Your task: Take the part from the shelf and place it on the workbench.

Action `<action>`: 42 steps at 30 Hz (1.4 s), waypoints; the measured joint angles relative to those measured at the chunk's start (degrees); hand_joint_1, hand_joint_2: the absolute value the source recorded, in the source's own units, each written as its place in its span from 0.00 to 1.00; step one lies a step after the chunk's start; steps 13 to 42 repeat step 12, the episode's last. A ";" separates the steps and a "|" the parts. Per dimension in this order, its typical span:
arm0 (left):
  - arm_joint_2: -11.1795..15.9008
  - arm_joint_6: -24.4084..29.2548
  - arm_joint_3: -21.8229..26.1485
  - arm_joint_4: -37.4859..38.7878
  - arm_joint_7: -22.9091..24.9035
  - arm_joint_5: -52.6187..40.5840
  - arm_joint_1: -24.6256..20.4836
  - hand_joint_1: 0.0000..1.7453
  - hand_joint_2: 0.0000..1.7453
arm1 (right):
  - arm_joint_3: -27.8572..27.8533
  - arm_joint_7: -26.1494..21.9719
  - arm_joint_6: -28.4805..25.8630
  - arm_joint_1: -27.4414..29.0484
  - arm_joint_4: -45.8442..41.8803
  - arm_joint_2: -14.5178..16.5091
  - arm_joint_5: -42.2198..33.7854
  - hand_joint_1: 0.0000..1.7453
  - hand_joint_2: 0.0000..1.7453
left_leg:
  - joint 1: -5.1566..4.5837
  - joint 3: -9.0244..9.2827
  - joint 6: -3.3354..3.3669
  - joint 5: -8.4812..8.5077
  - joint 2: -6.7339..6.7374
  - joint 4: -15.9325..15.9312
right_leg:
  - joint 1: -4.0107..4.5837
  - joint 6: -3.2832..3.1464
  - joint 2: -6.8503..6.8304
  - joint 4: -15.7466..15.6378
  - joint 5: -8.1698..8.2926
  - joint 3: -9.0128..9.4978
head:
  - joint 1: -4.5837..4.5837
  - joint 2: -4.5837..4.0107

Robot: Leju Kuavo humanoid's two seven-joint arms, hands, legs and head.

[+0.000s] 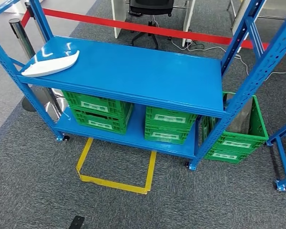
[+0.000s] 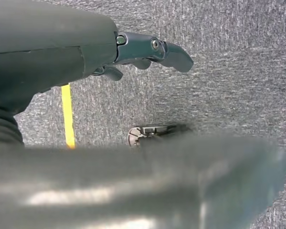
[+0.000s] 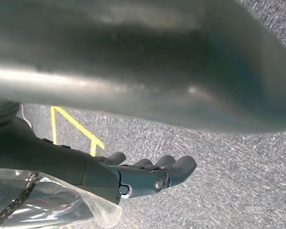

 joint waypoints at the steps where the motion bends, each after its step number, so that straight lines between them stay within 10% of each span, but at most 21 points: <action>1: 0.02 0.01 0.03 0.00 0.00 -0.01 0.00 0.00 1.00 | 0.00 0.01 0.00 0.00 0.00 0.01 0.00 0.00 0.00 | 0.00 0.01 -0.01 0.01 0.00 0.00 | 0.02 0.05 -0.01 0.13 -0.05 -0.08 | -0.01 0.00; 42: 0.02 0.00 0.20 0.00 0.00 -0.03 0.00 0.00 1.00 | 0.00 0.07 -0.10 0.00 0.00 0.00 0.41 0.00 0.00 | 0.18 0.02 -0.72 0.46 0.00 -0.44 | 0.20 -0.19 -0.02 0.88 -0.23 -0.70 | -0.01 0.00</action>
